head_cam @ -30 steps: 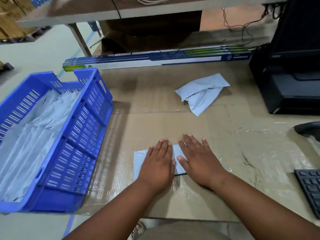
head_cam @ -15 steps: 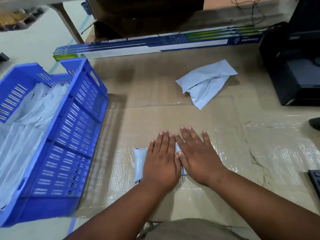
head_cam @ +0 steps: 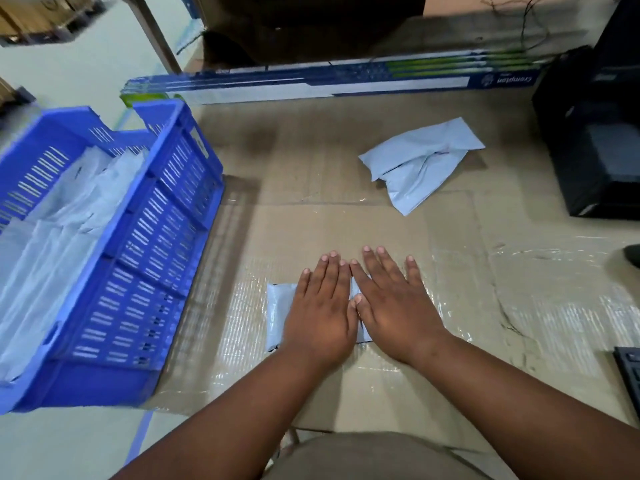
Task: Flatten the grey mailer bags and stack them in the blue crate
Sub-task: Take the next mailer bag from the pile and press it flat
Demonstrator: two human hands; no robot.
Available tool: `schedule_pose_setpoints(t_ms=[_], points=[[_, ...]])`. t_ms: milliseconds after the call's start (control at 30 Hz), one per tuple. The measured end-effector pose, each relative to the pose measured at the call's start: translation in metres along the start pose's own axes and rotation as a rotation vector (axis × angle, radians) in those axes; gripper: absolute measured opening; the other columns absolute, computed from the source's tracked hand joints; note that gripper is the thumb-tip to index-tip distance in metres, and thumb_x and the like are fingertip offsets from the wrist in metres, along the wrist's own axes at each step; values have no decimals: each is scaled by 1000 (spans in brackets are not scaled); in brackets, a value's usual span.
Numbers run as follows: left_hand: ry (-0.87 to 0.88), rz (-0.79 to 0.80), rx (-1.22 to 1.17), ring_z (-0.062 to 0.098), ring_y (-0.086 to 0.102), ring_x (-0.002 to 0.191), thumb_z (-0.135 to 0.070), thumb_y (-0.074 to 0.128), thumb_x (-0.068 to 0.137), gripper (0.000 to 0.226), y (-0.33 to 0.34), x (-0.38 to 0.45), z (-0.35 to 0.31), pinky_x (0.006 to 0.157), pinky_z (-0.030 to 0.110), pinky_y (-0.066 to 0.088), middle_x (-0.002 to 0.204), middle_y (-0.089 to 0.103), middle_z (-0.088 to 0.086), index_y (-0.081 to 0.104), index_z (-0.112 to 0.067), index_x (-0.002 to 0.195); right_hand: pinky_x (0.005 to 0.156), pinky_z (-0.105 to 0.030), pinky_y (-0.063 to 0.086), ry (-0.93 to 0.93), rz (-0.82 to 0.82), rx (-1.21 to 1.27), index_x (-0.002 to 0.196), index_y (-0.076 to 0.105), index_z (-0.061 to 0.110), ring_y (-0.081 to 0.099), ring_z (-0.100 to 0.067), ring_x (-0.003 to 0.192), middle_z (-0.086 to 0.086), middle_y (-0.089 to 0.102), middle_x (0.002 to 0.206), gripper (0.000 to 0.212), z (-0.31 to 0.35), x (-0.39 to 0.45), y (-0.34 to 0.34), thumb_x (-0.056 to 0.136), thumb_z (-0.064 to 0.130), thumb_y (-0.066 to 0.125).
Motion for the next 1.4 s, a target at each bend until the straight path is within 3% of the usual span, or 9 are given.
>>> schedule_pose_setpoints(t_ms=[200, 333, 600, 1200, 1300, 1400], points=[[-20, -47, -5, 27, 15, 163, -32, 33, 108, 63, -18, -17, 18, 130, 50, 20, 174, 20, 13, 28, -5, 165, 125, -66, 10, 21, -53, -25, 163, 36, 20, 13, -27, 163, -6, 21, 175, 66, 1, 2, -12, 108, 51, 18], [-43, -28, 35, 26, 14, 163, -36, 32, 108, 66, -22, -32, 44, 131, 50, 18, 175, 19, 13, 27, -6, 166, 127, -65, 10, -118, -79, -31, 161, 39, 17, 12, -26, 163, -7, 21, 175, 63, 37, 2, -13, 108, 48, 25], [-27, -13, 10, 22, 4, 164, -38, 31, 110, 64, -13, -38, 49, 130, 50, 16, 177, 14, 9, 22, -9, 168, 128, -62, 5, -145, -9, -81, 168, 19, 25, 5, -25, 164, -2, 10, 177, 64, 52, 4, 2, 109, 50, 20], [-28, -23, -13, 25, 12, 163, -39, 32, 109, 65, -12, -39, 51, 129, 52, 20, 174, 21, 13, 30, -6, 165, 129, -60, 5, -124, 50, -96, 169, 15, 26, 4, -24, 164, 1, 6, 178, 64, 56, 7, 2, 110, 50, 18], [-48, 0, 8, 25, 5, 164, -44, 33, 110, 67, -19, -47, 52, 127, 57, 19, 176, 14, 10, 26, -9, 167, 127, -65, 1, -132, 51, -103, 169, 16, 24, 0, -25, 164, -2, 3, 178, 67, 56, 1, -2, 109, 52, 13], [-55, -30, 2, 22, -3, 164, -54, 34, 108, 73, -32, -67, 51, 130, 57, 12, 178, 4, 7, 20, -15, 169, 127, -66, 3, -200, -7, -57, 168, 22, 25, -3, -25, 164, -3, 2, 178, 65, 62, -15, -12, 109, 53, 23]])
Point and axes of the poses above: each hand's wrist, its own x-axis towards the middle knuckle, its own y-axis out of the palm, z = x × y, the point moved 4 cm from there along x, towards the middle knuckle
